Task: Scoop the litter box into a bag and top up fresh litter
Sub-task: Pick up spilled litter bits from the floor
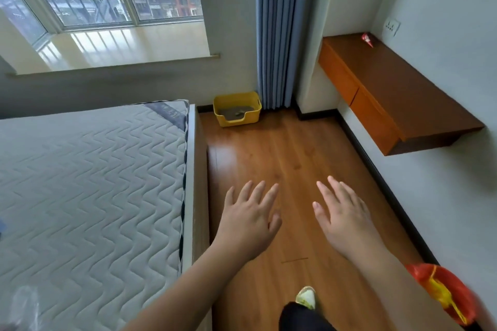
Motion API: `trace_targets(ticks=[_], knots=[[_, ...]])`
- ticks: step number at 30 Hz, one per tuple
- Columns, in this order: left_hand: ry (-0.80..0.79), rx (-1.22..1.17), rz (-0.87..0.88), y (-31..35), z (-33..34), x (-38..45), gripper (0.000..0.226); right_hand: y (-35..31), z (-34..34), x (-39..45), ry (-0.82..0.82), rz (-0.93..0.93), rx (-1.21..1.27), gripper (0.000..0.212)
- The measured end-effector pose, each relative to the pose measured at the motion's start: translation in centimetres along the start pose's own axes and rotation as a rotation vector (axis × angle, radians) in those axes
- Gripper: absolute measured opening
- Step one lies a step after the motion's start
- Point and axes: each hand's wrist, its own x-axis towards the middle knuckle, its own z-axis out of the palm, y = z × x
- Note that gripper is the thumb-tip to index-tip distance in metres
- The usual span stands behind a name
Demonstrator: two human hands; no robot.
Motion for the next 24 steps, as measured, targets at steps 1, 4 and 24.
trace_targets(ticks=[1, 4, 24], knots=[[0.009, 0.006, 0.002, -0.1, 0.1, 1.7, 0.068, 0.4, -0.1, 1.6, -0.006, -0.006, 0.011, 0.063], [0.028, 0.022, 0.0, -0.7, 0.3, 7.7, 0.067, 1.6, 0.1, 6.9, -0.022, -0.03, 0.041, 0.065], [0.076, -0.001, -0.116, -7.4, -3.9, 41.0, 0.07, 3.2, -4.5, 40.2, 0.006, -0.167, 0.055, 0.056]])
